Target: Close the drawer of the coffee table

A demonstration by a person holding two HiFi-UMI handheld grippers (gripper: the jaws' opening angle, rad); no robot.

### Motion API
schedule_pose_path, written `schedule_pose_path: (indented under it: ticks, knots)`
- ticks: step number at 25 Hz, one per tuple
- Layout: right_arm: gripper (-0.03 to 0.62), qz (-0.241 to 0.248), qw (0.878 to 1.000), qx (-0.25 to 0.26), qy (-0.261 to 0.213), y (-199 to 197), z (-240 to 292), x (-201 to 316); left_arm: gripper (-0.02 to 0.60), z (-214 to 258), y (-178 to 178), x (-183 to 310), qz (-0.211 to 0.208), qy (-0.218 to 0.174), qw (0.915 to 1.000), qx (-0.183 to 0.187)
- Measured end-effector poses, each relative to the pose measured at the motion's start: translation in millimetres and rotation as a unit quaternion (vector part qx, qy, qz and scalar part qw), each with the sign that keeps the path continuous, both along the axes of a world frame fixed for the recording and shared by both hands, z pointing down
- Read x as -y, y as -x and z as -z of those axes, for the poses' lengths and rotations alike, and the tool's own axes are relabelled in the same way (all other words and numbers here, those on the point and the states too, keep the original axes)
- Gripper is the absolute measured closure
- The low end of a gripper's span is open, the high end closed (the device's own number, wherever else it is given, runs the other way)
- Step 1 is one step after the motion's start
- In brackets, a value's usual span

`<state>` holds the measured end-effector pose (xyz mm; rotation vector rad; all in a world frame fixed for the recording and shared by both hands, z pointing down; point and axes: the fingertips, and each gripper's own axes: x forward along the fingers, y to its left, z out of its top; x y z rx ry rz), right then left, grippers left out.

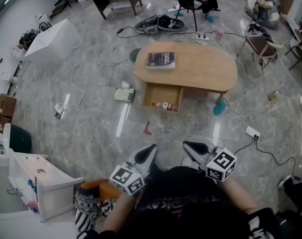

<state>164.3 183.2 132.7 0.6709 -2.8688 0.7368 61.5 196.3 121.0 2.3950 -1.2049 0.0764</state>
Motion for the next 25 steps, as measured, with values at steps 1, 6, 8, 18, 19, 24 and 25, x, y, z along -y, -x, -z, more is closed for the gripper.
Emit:
schedule_pose_path:
  ticks: [1,6,8,18,19,24,25]
  knots:
    - [0.594,-0.010,1.000,-0.003,0.000,3.9,-2.2,5.5,0.583,-0.2,8.0,6.2,-0.003,-0.002,1.0000,-0.003]
    - [0.594,-0.080,0.997,-0.001,0.007,33.8,-1.7,31.9,0.583,-1.1,52.3,32.1,-0.048,-0.001,0.9989,-0.004]
    - [0.594,-0.098,0.995,-0.001,0.005,50.9,2.5,43.8,0.583,-1.1,75.3,47.2,-0.057,-0.001,0.9984,-0.003]
    - [0.594,-0.140,0.990,-0.015,0.005,121.2,-0.7,83.0,0.582,-11.6,167.1,100.1,-0.056,-0.004,0.9984,-0.002]
    - [0.594,-0.144,0.989,-0.019,0.006,127.2,-2.7,85.8,0.582,-12.4,173.9,103.0,-0.059,-0.004,0.9983,0.000]
    - [0.594,-0.170,0.985,-0.034,0.010,152.3,-11.2,104.6,0.581,-21.2,203.4,117.3,-0.084,0.005,0.9965,0.001]
    - [0.594,-0.177,0.983,-0.035,0.010,156.3,-12.8,108.1,0.581,-23.2,210.0,120.3,-0.087,0.005,0.9962,0.002]
